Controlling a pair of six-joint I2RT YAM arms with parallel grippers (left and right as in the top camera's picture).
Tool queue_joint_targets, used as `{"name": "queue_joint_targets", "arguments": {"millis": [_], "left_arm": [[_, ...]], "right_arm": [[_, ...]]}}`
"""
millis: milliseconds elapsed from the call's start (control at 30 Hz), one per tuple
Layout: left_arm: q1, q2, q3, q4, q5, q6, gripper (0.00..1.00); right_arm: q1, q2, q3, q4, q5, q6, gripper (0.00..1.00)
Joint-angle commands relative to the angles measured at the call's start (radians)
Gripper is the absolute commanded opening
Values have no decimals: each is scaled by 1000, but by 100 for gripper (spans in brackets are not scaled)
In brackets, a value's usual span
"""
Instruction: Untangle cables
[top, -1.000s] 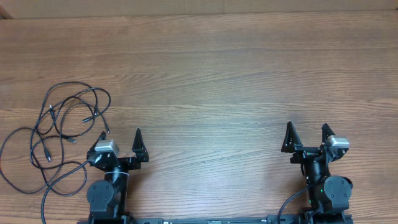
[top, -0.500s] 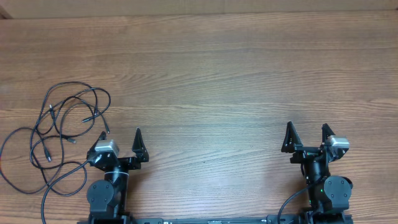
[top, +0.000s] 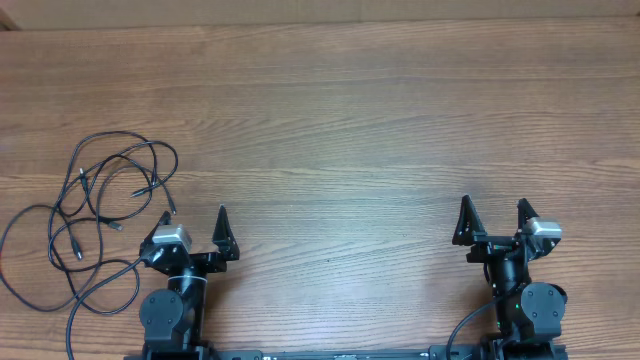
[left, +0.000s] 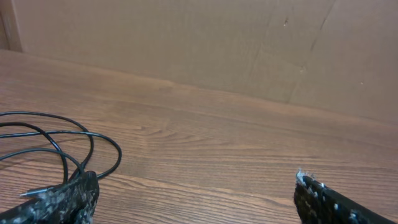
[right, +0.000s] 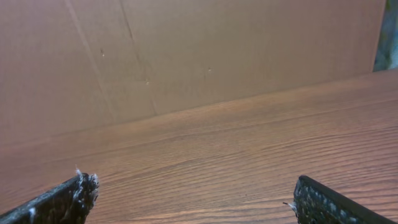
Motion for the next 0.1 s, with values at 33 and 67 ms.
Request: {"name": "queue_joint_targets", "arguments": {"millis": [33,67], "left_arm": [[11,-8,-4,0,15,15,100],[11,-8,-4,0,15,15,100]], "right_arm": [[5,-7,-11,3,-5,-5,100],[5,-7,-11,3,-5,-5,100]]}}
